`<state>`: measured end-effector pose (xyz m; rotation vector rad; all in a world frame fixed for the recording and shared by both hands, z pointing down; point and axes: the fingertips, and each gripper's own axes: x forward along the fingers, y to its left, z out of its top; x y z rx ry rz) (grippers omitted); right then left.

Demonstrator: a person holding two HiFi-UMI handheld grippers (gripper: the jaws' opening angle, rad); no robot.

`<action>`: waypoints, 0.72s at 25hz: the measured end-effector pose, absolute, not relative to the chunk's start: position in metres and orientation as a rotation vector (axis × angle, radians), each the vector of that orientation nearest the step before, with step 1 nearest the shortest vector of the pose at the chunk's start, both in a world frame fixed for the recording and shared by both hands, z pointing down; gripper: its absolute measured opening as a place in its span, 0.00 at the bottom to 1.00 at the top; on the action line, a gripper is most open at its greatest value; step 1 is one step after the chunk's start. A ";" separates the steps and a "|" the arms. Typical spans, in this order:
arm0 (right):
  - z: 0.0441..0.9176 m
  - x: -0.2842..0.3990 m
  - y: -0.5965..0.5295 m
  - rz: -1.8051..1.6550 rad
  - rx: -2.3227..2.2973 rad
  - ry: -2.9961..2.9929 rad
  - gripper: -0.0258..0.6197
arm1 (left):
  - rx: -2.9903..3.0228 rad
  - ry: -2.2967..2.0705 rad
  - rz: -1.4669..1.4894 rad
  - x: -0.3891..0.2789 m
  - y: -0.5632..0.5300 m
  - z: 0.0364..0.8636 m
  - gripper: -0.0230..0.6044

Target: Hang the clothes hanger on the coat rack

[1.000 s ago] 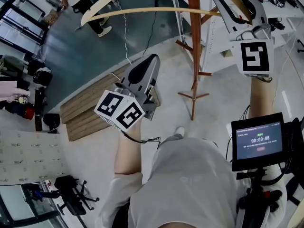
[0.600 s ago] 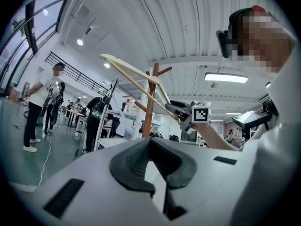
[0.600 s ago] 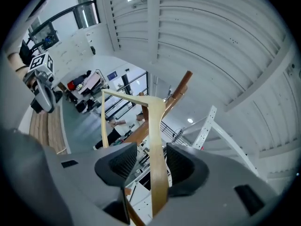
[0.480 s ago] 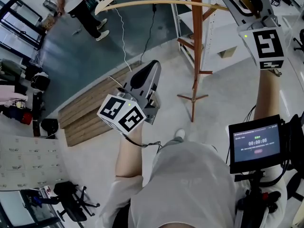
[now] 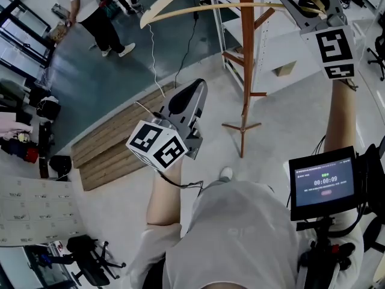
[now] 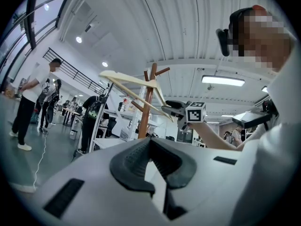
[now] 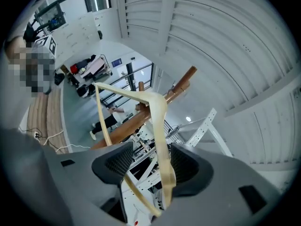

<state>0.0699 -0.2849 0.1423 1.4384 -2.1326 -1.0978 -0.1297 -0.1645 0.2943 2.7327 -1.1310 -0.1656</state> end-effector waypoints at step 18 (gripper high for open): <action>0.172 0.071 -0.245 -0.961 1.532 -2.304 0.40 | 2.765 -0.916 -0.078 -0.094 -0.158 0.318 0.04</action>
